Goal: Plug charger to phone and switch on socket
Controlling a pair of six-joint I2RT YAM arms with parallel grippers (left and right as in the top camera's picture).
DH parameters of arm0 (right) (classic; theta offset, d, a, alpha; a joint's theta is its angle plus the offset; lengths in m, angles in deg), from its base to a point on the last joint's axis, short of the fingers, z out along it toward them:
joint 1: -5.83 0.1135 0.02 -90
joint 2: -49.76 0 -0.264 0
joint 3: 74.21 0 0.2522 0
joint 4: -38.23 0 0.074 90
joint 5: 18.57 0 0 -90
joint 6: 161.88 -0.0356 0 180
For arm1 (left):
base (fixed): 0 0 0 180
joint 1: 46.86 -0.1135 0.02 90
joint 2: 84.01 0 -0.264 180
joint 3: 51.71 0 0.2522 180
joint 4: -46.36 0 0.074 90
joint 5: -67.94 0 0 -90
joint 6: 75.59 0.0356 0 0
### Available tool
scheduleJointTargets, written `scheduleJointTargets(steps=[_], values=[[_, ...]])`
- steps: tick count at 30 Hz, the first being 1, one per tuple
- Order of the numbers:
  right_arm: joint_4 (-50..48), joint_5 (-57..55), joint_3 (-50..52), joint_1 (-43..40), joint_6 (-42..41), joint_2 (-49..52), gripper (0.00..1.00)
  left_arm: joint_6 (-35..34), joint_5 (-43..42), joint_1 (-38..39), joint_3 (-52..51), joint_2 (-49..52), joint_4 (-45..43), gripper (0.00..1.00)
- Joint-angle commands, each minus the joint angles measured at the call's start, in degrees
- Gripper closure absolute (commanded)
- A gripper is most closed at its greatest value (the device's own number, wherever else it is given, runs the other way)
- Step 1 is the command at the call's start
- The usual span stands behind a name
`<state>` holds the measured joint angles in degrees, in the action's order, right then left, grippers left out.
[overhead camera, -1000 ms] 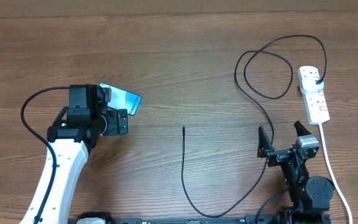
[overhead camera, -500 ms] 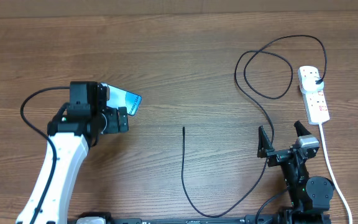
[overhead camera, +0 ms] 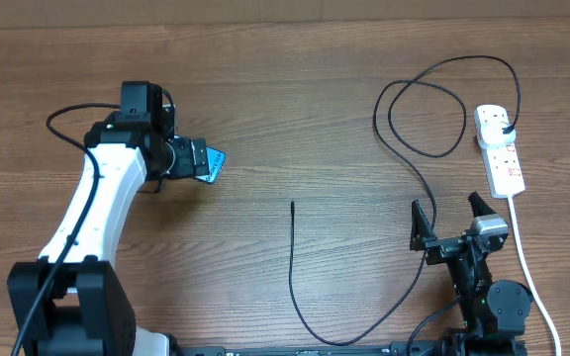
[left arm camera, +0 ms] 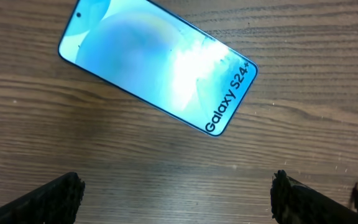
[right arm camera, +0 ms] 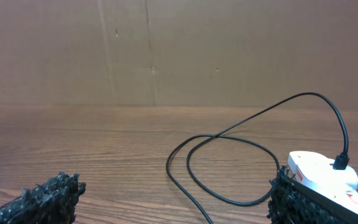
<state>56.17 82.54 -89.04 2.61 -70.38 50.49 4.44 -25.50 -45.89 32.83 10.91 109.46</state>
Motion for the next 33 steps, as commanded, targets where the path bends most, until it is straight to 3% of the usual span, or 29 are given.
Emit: scheduleJointTargets(steps=[1, 16, 26, 33], values=[[-0.3, -0.6, 0.6, 0.4, 0.3, -0.5, 0.0, -2.9, -1.1, -0.2, 1.6, 0.7, 0.1, 0.0], [-0.3, -0.6, 0.6, 0.4, 0.3, -0.5, 0.0, -4.1, -1.9, -0.2, 1.6, 0.7, -1.4, 0.0], [-0.3, -0.6, 0.6, 0.4, 0.3, -0.5, 0.0, -18.0, -2.4, -0.2, 2.7, 0.7, 0.0, 0.0], [-0.3, -0.6, 0.6, 0.4, 0.3, -0.5, 0.0, -27.8, -1.8, -0.2, 11.5, 1.4, 4.8, 0.0]])
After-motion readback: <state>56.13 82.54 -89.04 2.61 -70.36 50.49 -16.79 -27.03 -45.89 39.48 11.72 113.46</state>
